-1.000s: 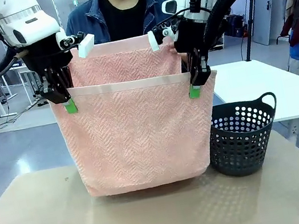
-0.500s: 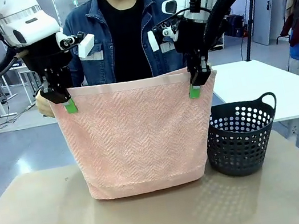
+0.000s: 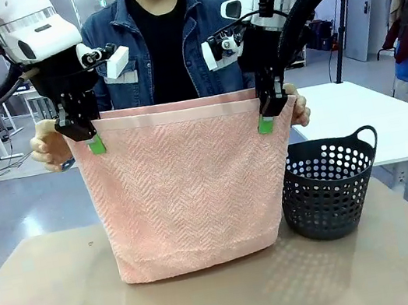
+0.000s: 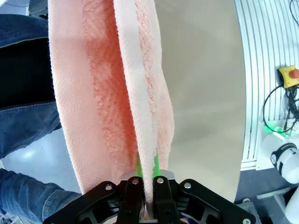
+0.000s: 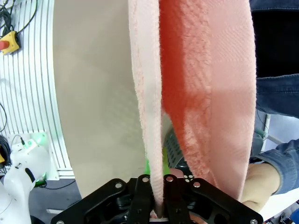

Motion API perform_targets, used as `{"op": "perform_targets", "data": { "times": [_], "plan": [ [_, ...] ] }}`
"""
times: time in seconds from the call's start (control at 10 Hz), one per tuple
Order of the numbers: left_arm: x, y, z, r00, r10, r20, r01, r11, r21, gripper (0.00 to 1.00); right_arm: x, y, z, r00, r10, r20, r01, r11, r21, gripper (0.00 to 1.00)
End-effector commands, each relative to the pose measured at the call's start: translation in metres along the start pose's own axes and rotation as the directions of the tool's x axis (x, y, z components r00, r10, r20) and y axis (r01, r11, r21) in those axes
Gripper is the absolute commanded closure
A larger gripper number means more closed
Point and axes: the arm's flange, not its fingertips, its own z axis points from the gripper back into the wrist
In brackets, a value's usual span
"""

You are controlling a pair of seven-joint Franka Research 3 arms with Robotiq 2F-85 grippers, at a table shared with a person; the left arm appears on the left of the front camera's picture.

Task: Fold the towel.
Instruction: Release the end of the 100 cm Hotel Towel you were holding and grab the top end of the folded side.

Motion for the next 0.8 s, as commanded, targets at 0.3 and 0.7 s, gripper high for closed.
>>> {"op": "perform_targets", "data": {
  "times": [0.3, 0.7],
  "plan": [
    [-0.0007, 0.0002, 0.0005, 1.000, -0.002, 0.000, 0.002, 1.000, 0.002, 1.00, -0.0003, 0.0000, 0.0003, 1.000, -0.001, -0.001, 0.001, 1.000, 0.002, 1.00],
    [-0.0007, 0.0002, 0.0005, 1.000, -0.002, 0.000, 0.002, 1.000, 0.002, 1.00, -0.0003, 0.0000, 0.0003, 1.000, -0.001, -0.001, 0.001, 1.000, 0.002, 1.00]
  ]
}}
